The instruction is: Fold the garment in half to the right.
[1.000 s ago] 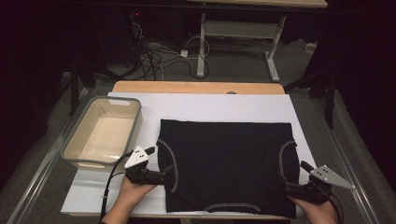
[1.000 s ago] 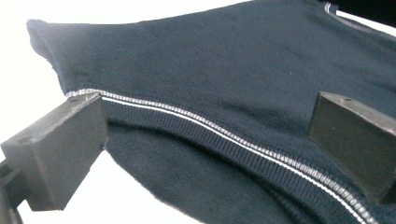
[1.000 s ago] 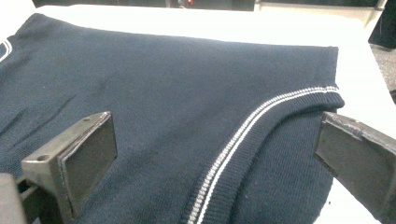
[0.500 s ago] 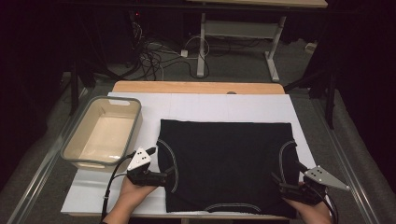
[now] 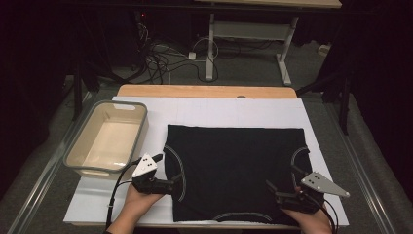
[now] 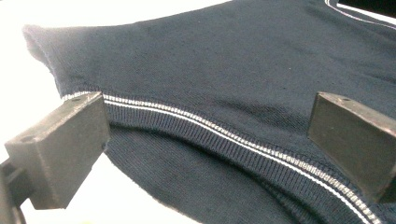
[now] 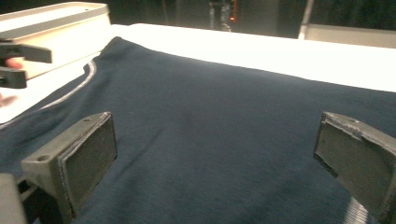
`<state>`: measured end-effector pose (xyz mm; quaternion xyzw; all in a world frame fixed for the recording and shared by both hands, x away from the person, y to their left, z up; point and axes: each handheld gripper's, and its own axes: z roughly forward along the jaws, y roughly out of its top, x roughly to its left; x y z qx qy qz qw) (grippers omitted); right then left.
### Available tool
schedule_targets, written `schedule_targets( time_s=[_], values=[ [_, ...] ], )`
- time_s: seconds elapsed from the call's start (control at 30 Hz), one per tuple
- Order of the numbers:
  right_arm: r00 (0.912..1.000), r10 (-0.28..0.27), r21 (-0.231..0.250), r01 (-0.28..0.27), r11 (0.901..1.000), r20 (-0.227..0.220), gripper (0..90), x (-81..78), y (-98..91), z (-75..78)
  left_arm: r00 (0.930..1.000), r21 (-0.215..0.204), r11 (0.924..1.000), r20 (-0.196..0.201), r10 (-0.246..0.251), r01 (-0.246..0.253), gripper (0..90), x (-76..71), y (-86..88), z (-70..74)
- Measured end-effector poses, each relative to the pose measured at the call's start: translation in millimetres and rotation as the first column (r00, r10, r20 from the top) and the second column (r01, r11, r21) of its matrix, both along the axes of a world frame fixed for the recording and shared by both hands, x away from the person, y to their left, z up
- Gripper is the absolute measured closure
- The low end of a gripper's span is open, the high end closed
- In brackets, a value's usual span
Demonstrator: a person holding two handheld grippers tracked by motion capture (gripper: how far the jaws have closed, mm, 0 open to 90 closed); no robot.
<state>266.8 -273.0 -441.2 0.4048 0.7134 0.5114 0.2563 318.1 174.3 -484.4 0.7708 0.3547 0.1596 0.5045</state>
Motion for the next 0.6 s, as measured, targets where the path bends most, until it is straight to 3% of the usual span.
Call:
schedule_targets(
  time_s=[0.3,0.6],
  values=[
    [0.9970,0.078,-0.029,-0.078,0.9965,-0.007,0.5,-2.2,33.3,-2.4,1.0000,-0.001,1.0000,0.002,-0.001,0.001,0.0,-0.2,0.2,0.0],
    [0.9881,0.154,-0.059,-0.154,0.9863,0.000,0.6,-7.5,72.3,-3.8,1.0000,0.002,1.0000,0.005,0.002,-0.002,0.0,-0.6,-0.3,-0.1]
  ],
)
